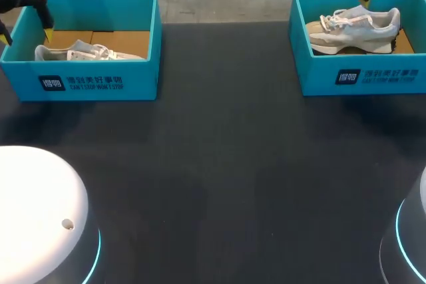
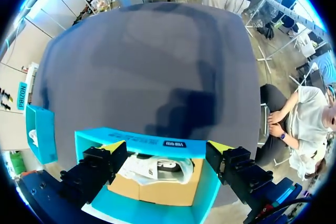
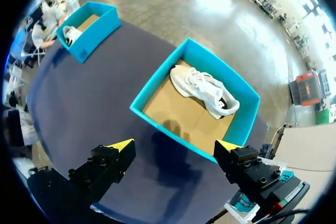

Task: Take the shoe out of the shoebox, open the shoe tongue, remove and reinsert the insole, then place the shoe into the shoebox

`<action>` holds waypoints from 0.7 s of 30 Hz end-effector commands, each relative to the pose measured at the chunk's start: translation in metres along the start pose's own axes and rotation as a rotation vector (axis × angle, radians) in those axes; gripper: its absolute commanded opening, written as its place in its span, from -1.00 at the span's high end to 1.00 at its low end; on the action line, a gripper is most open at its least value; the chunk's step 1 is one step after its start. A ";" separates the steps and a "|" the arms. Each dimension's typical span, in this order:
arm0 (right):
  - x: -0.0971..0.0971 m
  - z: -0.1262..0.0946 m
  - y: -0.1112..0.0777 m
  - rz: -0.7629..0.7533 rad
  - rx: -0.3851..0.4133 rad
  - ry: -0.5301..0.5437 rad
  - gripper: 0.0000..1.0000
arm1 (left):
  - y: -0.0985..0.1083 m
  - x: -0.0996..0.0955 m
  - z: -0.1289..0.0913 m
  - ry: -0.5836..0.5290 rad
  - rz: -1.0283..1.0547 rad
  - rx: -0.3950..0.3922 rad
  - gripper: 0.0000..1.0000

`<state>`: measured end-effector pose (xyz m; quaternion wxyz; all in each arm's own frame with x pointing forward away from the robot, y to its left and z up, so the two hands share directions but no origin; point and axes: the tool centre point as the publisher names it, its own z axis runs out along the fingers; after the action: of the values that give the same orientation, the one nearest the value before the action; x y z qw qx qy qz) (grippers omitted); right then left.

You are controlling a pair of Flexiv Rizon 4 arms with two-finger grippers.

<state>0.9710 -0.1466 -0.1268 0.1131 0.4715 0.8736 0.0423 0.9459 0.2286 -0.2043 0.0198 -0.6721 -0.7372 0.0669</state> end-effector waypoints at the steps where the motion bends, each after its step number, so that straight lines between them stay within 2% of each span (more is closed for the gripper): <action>1: -0.014 0.003 0.005 0.046 0.020 0.020 -1.00 | -0.014 0.001 0.000 -0.013 0.005 -0.040 -1.00; 6: -0.028 0.006 0.001 0.122 0.014 0.030 -1.00 | -0.022 0.000 0.002 -0.025 0.015 -0.034 -1.00; 21: -0.028 0.006 0.002 0.122 0.012 0.032 -1.00 | -0.023 0.000 0.003 -0.017 0.021 -0.025 -1.00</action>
<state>0.9882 -0.1689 -0.1277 0.0938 0.5240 0.8450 0.0512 0.9233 0.2265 -0.2048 0.0049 -0.6793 -0.7310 0.0646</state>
